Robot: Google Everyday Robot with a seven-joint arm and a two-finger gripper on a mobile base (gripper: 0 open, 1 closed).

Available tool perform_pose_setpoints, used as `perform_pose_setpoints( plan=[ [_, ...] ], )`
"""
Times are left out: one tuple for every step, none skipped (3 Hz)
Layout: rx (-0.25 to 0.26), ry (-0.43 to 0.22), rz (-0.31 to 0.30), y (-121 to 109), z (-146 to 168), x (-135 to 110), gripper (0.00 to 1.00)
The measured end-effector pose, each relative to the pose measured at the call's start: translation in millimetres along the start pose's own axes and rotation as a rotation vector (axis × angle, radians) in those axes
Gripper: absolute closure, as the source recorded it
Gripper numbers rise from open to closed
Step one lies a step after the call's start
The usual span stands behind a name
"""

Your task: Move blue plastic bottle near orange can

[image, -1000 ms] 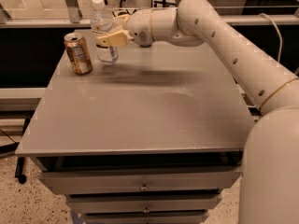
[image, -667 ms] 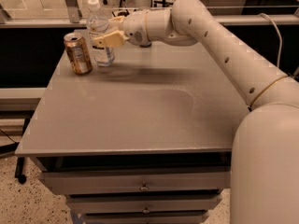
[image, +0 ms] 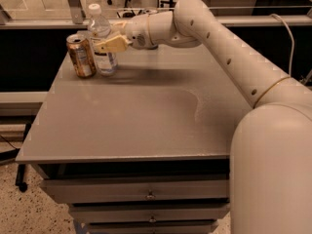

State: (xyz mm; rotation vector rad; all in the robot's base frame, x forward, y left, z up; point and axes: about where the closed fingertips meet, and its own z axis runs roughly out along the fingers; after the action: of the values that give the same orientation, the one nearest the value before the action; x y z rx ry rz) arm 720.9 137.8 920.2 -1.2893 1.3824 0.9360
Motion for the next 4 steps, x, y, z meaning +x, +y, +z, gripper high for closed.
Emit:
perform_pose_setpoints(
  plan=[
    [-0.008,0.006,0.01,1,2,4,0.28],
    [-0.01,0.004,0.015,2,3,7,0.07],
    [-0.009,0.004,0.016,2,2,8,0.0],
    [0.009,0.007,0.007,7,-19,7,0.0]
  ],
)
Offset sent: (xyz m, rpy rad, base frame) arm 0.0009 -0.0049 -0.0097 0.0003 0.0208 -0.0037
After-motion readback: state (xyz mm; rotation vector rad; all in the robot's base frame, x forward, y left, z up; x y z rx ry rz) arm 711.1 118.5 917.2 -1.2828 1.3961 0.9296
